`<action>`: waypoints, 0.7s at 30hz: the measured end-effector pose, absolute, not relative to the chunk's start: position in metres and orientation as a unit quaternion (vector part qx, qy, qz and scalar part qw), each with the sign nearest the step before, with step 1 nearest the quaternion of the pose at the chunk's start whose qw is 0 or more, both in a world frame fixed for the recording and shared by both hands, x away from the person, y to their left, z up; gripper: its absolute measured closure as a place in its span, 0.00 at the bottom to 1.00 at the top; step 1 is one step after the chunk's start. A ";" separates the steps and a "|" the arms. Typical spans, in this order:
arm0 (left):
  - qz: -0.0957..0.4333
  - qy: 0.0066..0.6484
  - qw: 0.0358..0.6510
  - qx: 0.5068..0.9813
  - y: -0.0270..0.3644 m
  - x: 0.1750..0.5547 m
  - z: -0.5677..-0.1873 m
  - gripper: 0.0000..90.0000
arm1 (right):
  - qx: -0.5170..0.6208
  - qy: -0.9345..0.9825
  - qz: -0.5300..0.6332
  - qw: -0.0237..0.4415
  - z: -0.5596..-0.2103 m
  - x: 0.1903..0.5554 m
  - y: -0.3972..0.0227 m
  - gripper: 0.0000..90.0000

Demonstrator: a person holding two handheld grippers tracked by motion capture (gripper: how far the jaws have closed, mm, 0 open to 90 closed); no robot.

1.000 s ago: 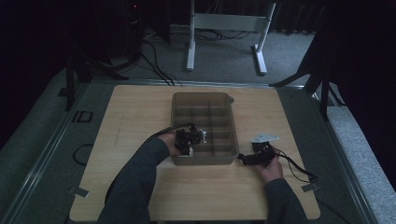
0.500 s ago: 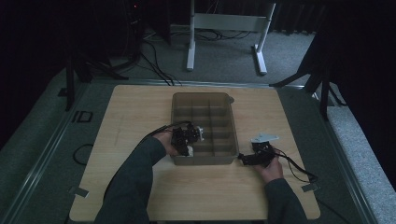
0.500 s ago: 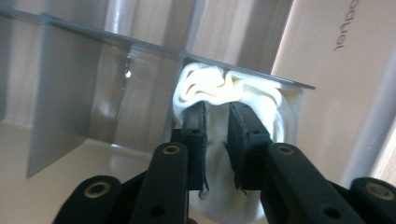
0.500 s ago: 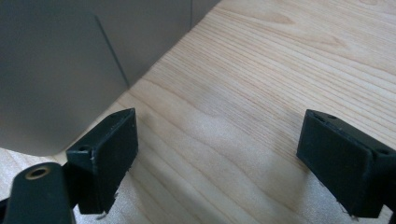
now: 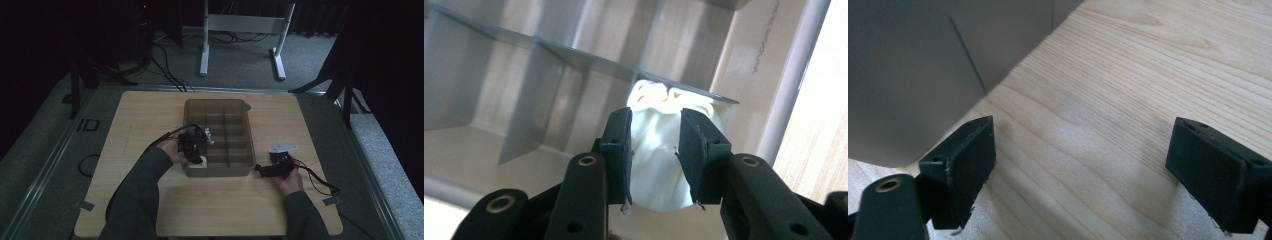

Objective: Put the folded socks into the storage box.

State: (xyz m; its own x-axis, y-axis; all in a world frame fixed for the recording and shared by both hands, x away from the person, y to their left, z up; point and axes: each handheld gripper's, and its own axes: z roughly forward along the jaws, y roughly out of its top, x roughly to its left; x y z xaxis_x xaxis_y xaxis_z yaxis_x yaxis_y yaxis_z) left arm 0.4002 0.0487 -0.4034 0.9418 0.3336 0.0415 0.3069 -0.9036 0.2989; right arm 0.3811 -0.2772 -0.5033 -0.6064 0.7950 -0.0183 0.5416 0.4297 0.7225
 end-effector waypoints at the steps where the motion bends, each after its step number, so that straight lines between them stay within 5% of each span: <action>1: 0.046 0.168 0.156 0.972 0.051 0.399 -0.402 0.73 | 0.404 0.826 0.348 0.182 -0.503 0.381 -0.277 0.13; 21: 0.126 0.259 0.244 0.926 0.084 0.401 -0.388 0.63 | 0.404 0.826 0.348 0.182 -0.503 0.381 -0.277 0.13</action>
